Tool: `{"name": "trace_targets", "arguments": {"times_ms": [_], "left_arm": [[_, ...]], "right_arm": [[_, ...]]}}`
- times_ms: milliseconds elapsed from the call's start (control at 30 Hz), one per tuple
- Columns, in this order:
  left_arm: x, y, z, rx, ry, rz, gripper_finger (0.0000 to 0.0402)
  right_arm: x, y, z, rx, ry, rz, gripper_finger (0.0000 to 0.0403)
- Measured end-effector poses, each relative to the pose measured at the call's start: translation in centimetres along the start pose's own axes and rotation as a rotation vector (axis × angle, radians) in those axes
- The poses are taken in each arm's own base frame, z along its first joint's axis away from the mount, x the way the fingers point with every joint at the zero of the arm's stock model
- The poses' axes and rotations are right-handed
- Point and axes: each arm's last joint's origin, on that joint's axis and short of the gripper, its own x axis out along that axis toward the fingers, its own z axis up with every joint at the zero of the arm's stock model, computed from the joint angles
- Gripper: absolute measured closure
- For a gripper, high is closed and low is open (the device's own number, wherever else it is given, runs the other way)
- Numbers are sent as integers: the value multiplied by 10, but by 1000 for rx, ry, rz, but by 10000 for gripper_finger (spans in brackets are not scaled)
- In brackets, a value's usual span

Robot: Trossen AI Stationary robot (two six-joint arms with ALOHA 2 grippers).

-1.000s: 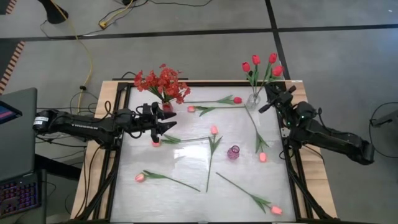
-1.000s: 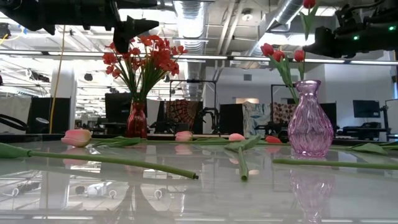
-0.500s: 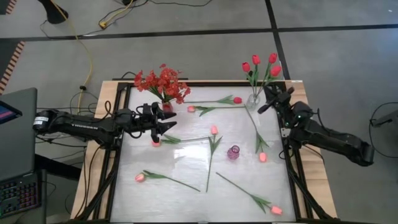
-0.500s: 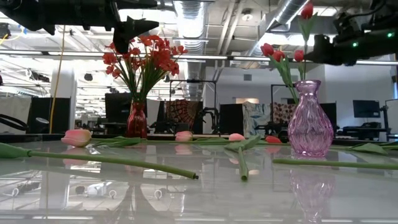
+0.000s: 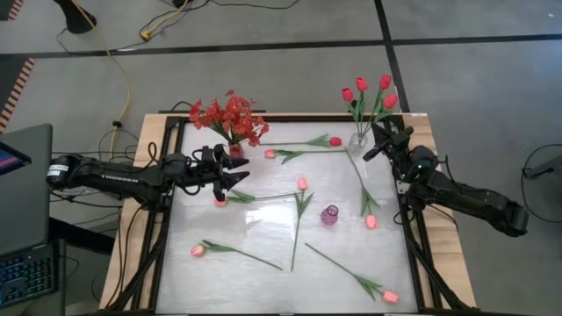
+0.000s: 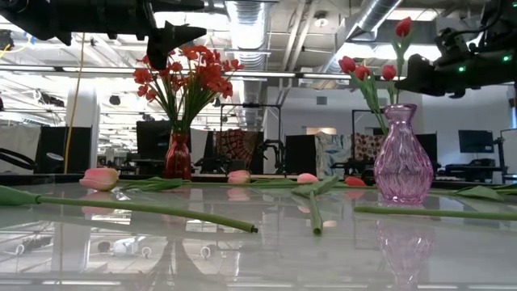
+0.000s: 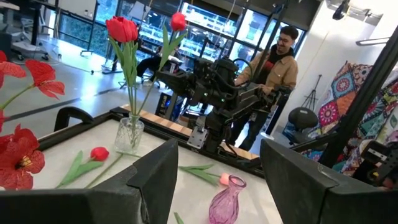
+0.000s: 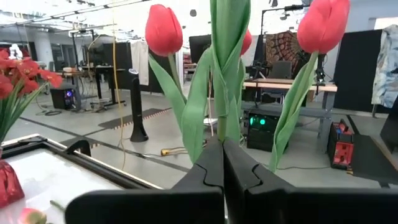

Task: Sort flowers into vase by color
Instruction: Put the red tulip into the transparent flower vase

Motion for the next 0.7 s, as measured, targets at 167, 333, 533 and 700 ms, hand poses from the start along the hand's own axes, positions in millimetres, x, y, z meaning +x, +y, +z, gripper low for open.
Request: {"name": "trace_targets", "arguments": {"times_ms": [167, 333, 533, 700], "left_arm": [[0, 0, 0, 0, 0, 0, 187], [0, 0, 0, 6, 0, 0, 187], [0, 0, 0, 5, 3, -9, 187], [0, 0, 0, 3, 4, -10, 187]], "right_arm": [[0, 0, -3, 14, 27, 2, 369], [0, 0, -3, 43, 28, 4, 334], [0, 1, -8, 41, 78, 5, 295], [-1, 1, -12, 41, 136, 5, 250]]}}
